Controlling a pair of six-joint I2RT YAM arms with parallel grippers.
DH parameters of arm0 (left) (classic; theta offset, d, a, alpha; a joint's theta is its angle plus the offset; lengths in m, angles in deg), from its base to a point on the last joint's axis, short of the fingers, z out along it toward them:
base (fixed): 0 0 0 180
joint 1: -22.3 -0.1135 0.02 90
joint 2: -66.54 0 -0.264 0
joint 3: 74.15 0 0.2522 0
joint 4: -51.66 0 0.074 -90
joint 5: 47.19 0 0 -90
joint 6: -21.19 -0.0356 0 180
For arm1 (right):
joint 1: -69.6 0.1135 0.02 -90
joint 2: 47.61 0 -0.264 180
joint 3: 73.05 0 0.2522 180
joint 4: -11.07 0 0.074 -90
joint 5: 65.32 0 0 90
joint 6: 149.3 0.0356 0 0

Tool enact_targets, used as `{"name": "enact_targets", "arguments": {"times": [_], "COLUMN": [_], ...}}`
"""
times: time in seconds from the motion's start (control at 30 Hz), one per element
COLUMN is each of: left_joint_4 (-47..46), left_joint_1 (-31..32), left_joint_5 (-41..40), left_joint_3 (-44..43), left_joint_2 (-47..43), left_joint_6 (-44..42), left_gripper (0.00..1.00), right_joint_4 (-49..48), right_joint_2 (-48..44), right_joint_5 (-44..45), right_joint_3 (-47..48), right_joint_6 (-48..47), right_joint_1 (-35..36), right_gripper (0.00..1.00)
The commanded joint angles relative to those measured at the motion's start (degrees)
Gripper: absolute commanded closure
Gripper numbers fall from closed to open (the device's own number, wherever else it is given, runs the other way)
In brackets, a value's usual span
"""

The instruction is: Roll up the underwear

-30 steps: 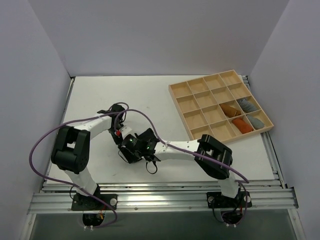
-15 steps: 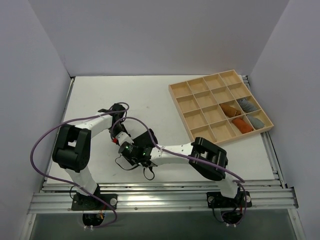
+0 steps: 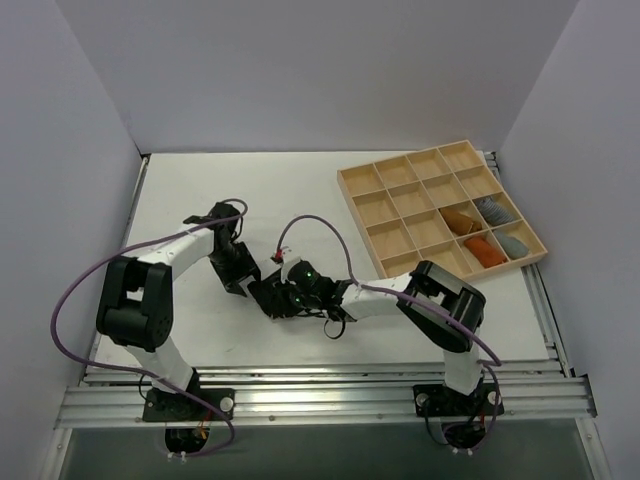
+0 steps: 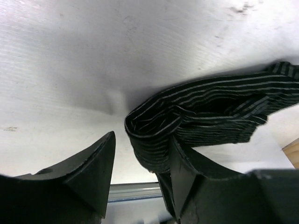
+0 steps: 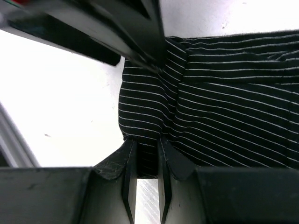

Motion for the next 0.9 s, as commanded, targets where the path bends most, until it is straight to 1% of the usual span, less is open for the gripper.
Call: {"name": "enact_targets", "arguments": {"times": [0.0, 0.13, 0.37, 0.53, 0.7, 0.77, 0.83, 0.87], "left_joint_4": [0.1, -4.3, -13.0, -14.7, -17.5, -18.0, -18.4, -18.7], "left_joint_1": [-0.6, -0.3, 1.1, 2.7, 4.8, 5.0, 5.0, 5.0], "left_joint_5": [-1.9, -0.6, 1.0, 1.9, 0.8, 0.5, 1.0, 1.6], "left_joint_3": [-1.0, 3.1, 9.0, 9.3, 9.5, 9.4, 9.2, 9.2], "left_joint_2": [-5.8, -10.3, -14.1, -11.2, -9.7, -7.6, -4.6, -3.7], "left_joint_6": [-1.8, -1.2, -0.3, -0.9, -0.6, -0.8, -1.5, -1.7], "left_gripper": [0.44, 0.43, 0.41, 0.39, 0.38, 0.39, 0.42, 0.48], "right_joint_4": [2.5, -0.8, -5.8, -7.6, -8.4, -8.5, -8.2, -7.8], "right_joint_2": [1.5, 2.1, 4.1, 5.4, 7.0, 7.0, 7.0, 6.9], "right_joint_5": [-5.0, -6.9, -11.3, -13.7, -14.7, -14.7, -14.6, -14.6], "right_joint_3": [-6.5, -8.9, -11.0, -11.3, -10.9, -10.9, -10.7, -10.6], "right_joint_6": [4.8, 7.0, 9.0, 9.6, 10.2, 10.3, 10.4, 10.3], "right_joint_1": [-1.9, -3.5, -6.5, -7.4, -7.7, -7.8, -7.8, -7.9], "right_gripper": [1.0, 1.0, 1.0, 1.0, 1.0, 1.0, 1.0, 1.0]}}
